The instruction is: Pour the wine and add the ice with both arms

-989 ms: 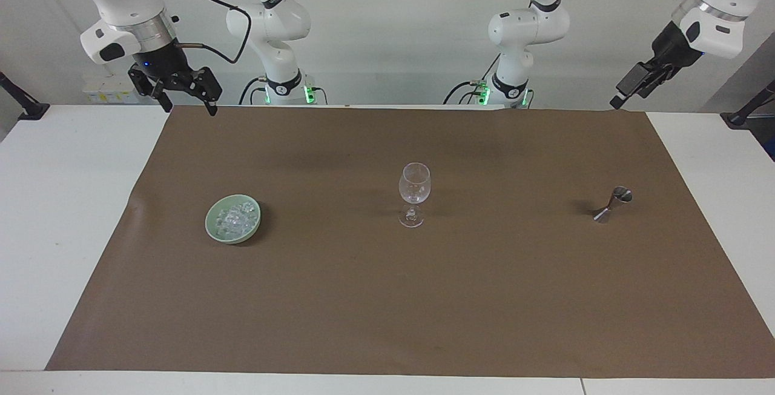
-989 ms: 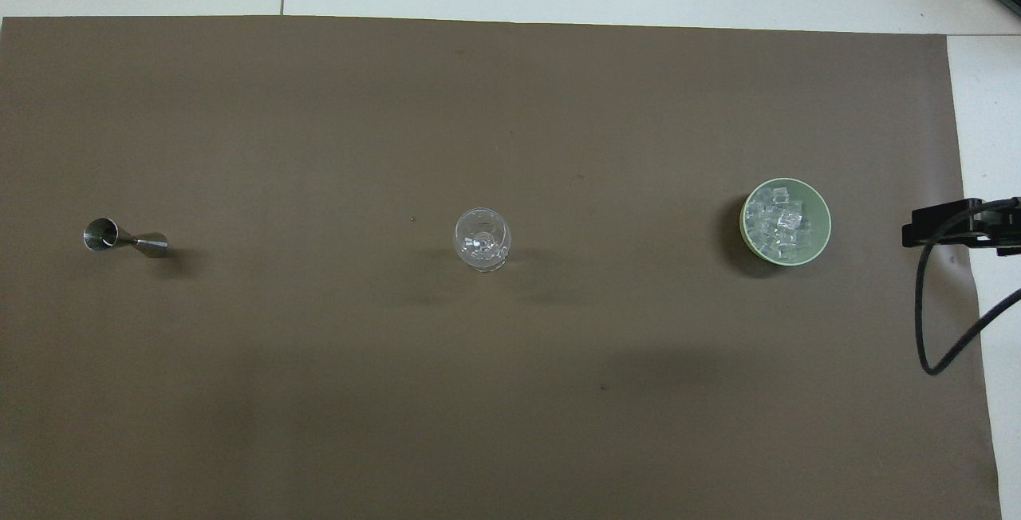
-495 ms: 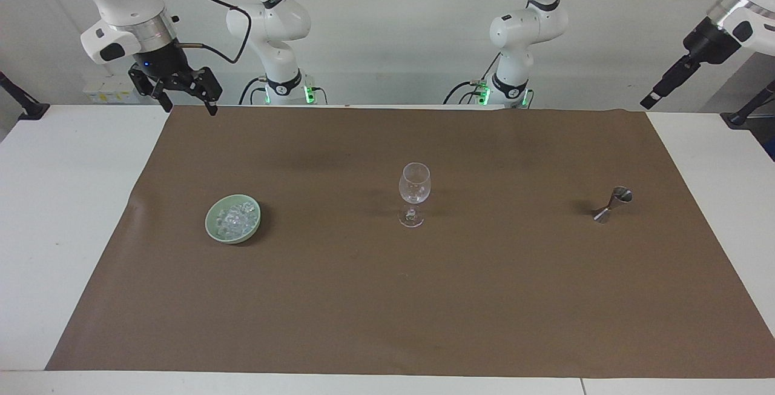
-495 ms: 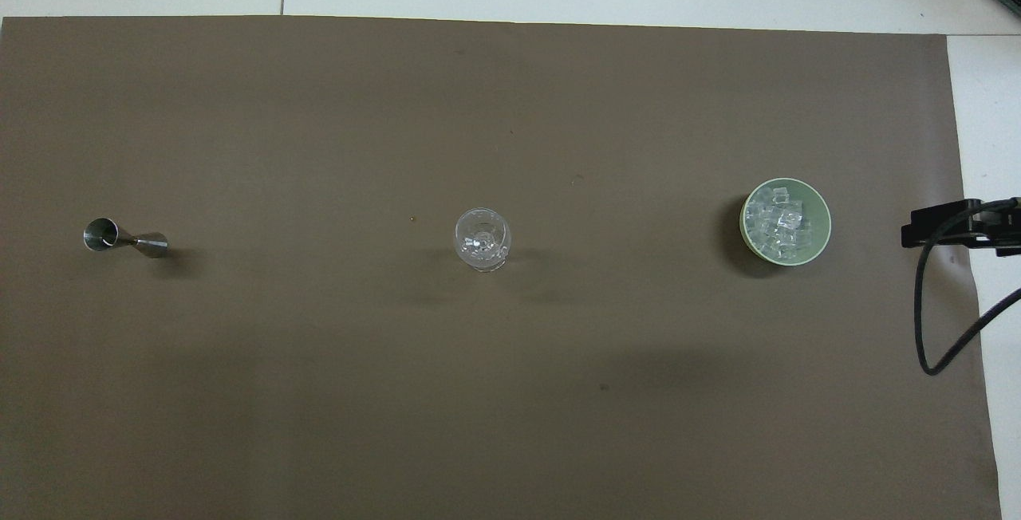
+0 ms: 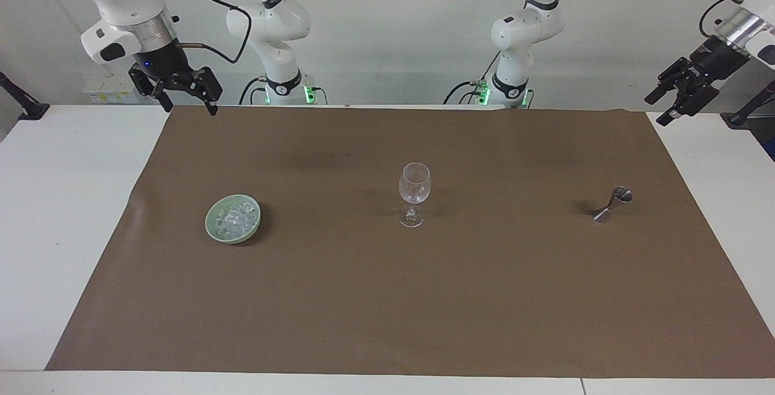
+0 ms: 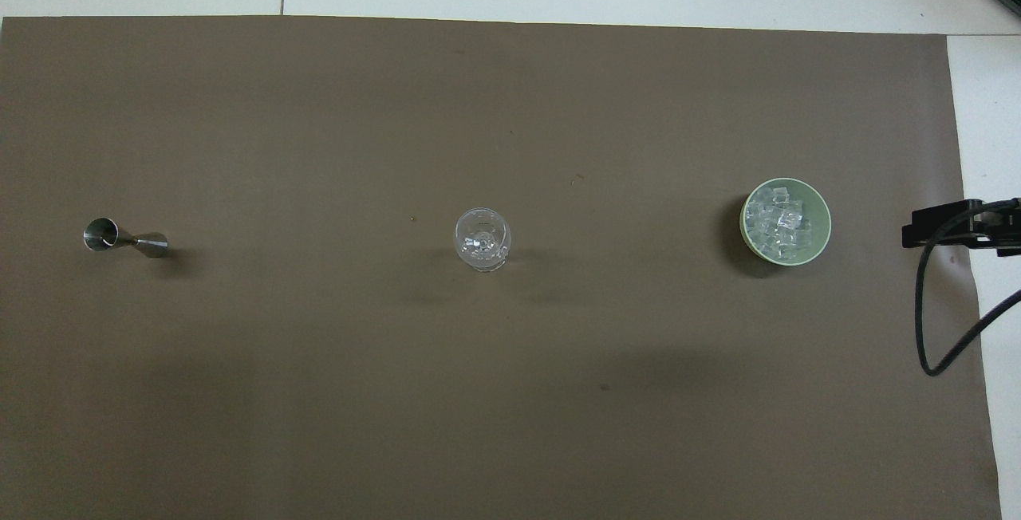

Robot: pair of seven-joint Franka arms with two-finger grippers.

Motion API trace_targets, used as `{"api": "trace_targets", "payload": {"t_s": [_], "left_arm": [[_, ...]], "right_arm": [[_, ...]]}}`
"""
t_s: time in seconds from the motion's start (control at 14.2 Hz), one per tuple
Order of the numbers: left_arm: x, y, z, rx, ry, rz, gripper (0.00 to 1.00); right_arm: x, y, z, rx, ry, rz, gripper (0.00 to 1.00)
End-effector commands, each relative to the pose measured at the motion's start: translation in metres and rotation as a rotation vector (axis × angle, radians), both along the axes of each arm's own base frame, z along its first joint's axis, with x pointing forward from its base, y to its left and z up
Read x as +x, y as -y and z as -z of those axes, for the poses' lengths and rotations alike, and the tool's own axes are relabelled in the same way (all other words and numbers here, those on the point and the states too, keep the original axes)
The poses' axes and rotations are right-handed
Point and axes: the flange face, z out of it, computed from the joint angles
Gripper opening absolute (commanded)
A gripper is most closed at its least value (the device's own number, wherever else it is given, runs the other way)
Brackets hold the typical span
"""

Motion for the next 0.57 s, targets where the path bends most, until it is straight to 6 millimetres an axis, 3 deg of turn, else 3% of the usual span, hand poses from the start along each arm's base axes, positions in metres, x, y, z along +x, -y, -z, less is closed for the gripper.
{"api": "trace_targets", "payload": {"t_s": [0.0,0.49], "left_arm": [[-0.013,-0.006,0.004,-0.079,0.0,-0.096,1.0],[-0.025,-0.035,0.026,-0.206,-0.033,-0.251,1.0]], "right_arm": [[-0.008,0.0,-0.001,0.011,0.002,-0.021,1.0],[-0.008,0.0,-0.001,0.011,0.002,-0.019,1.0]]}}
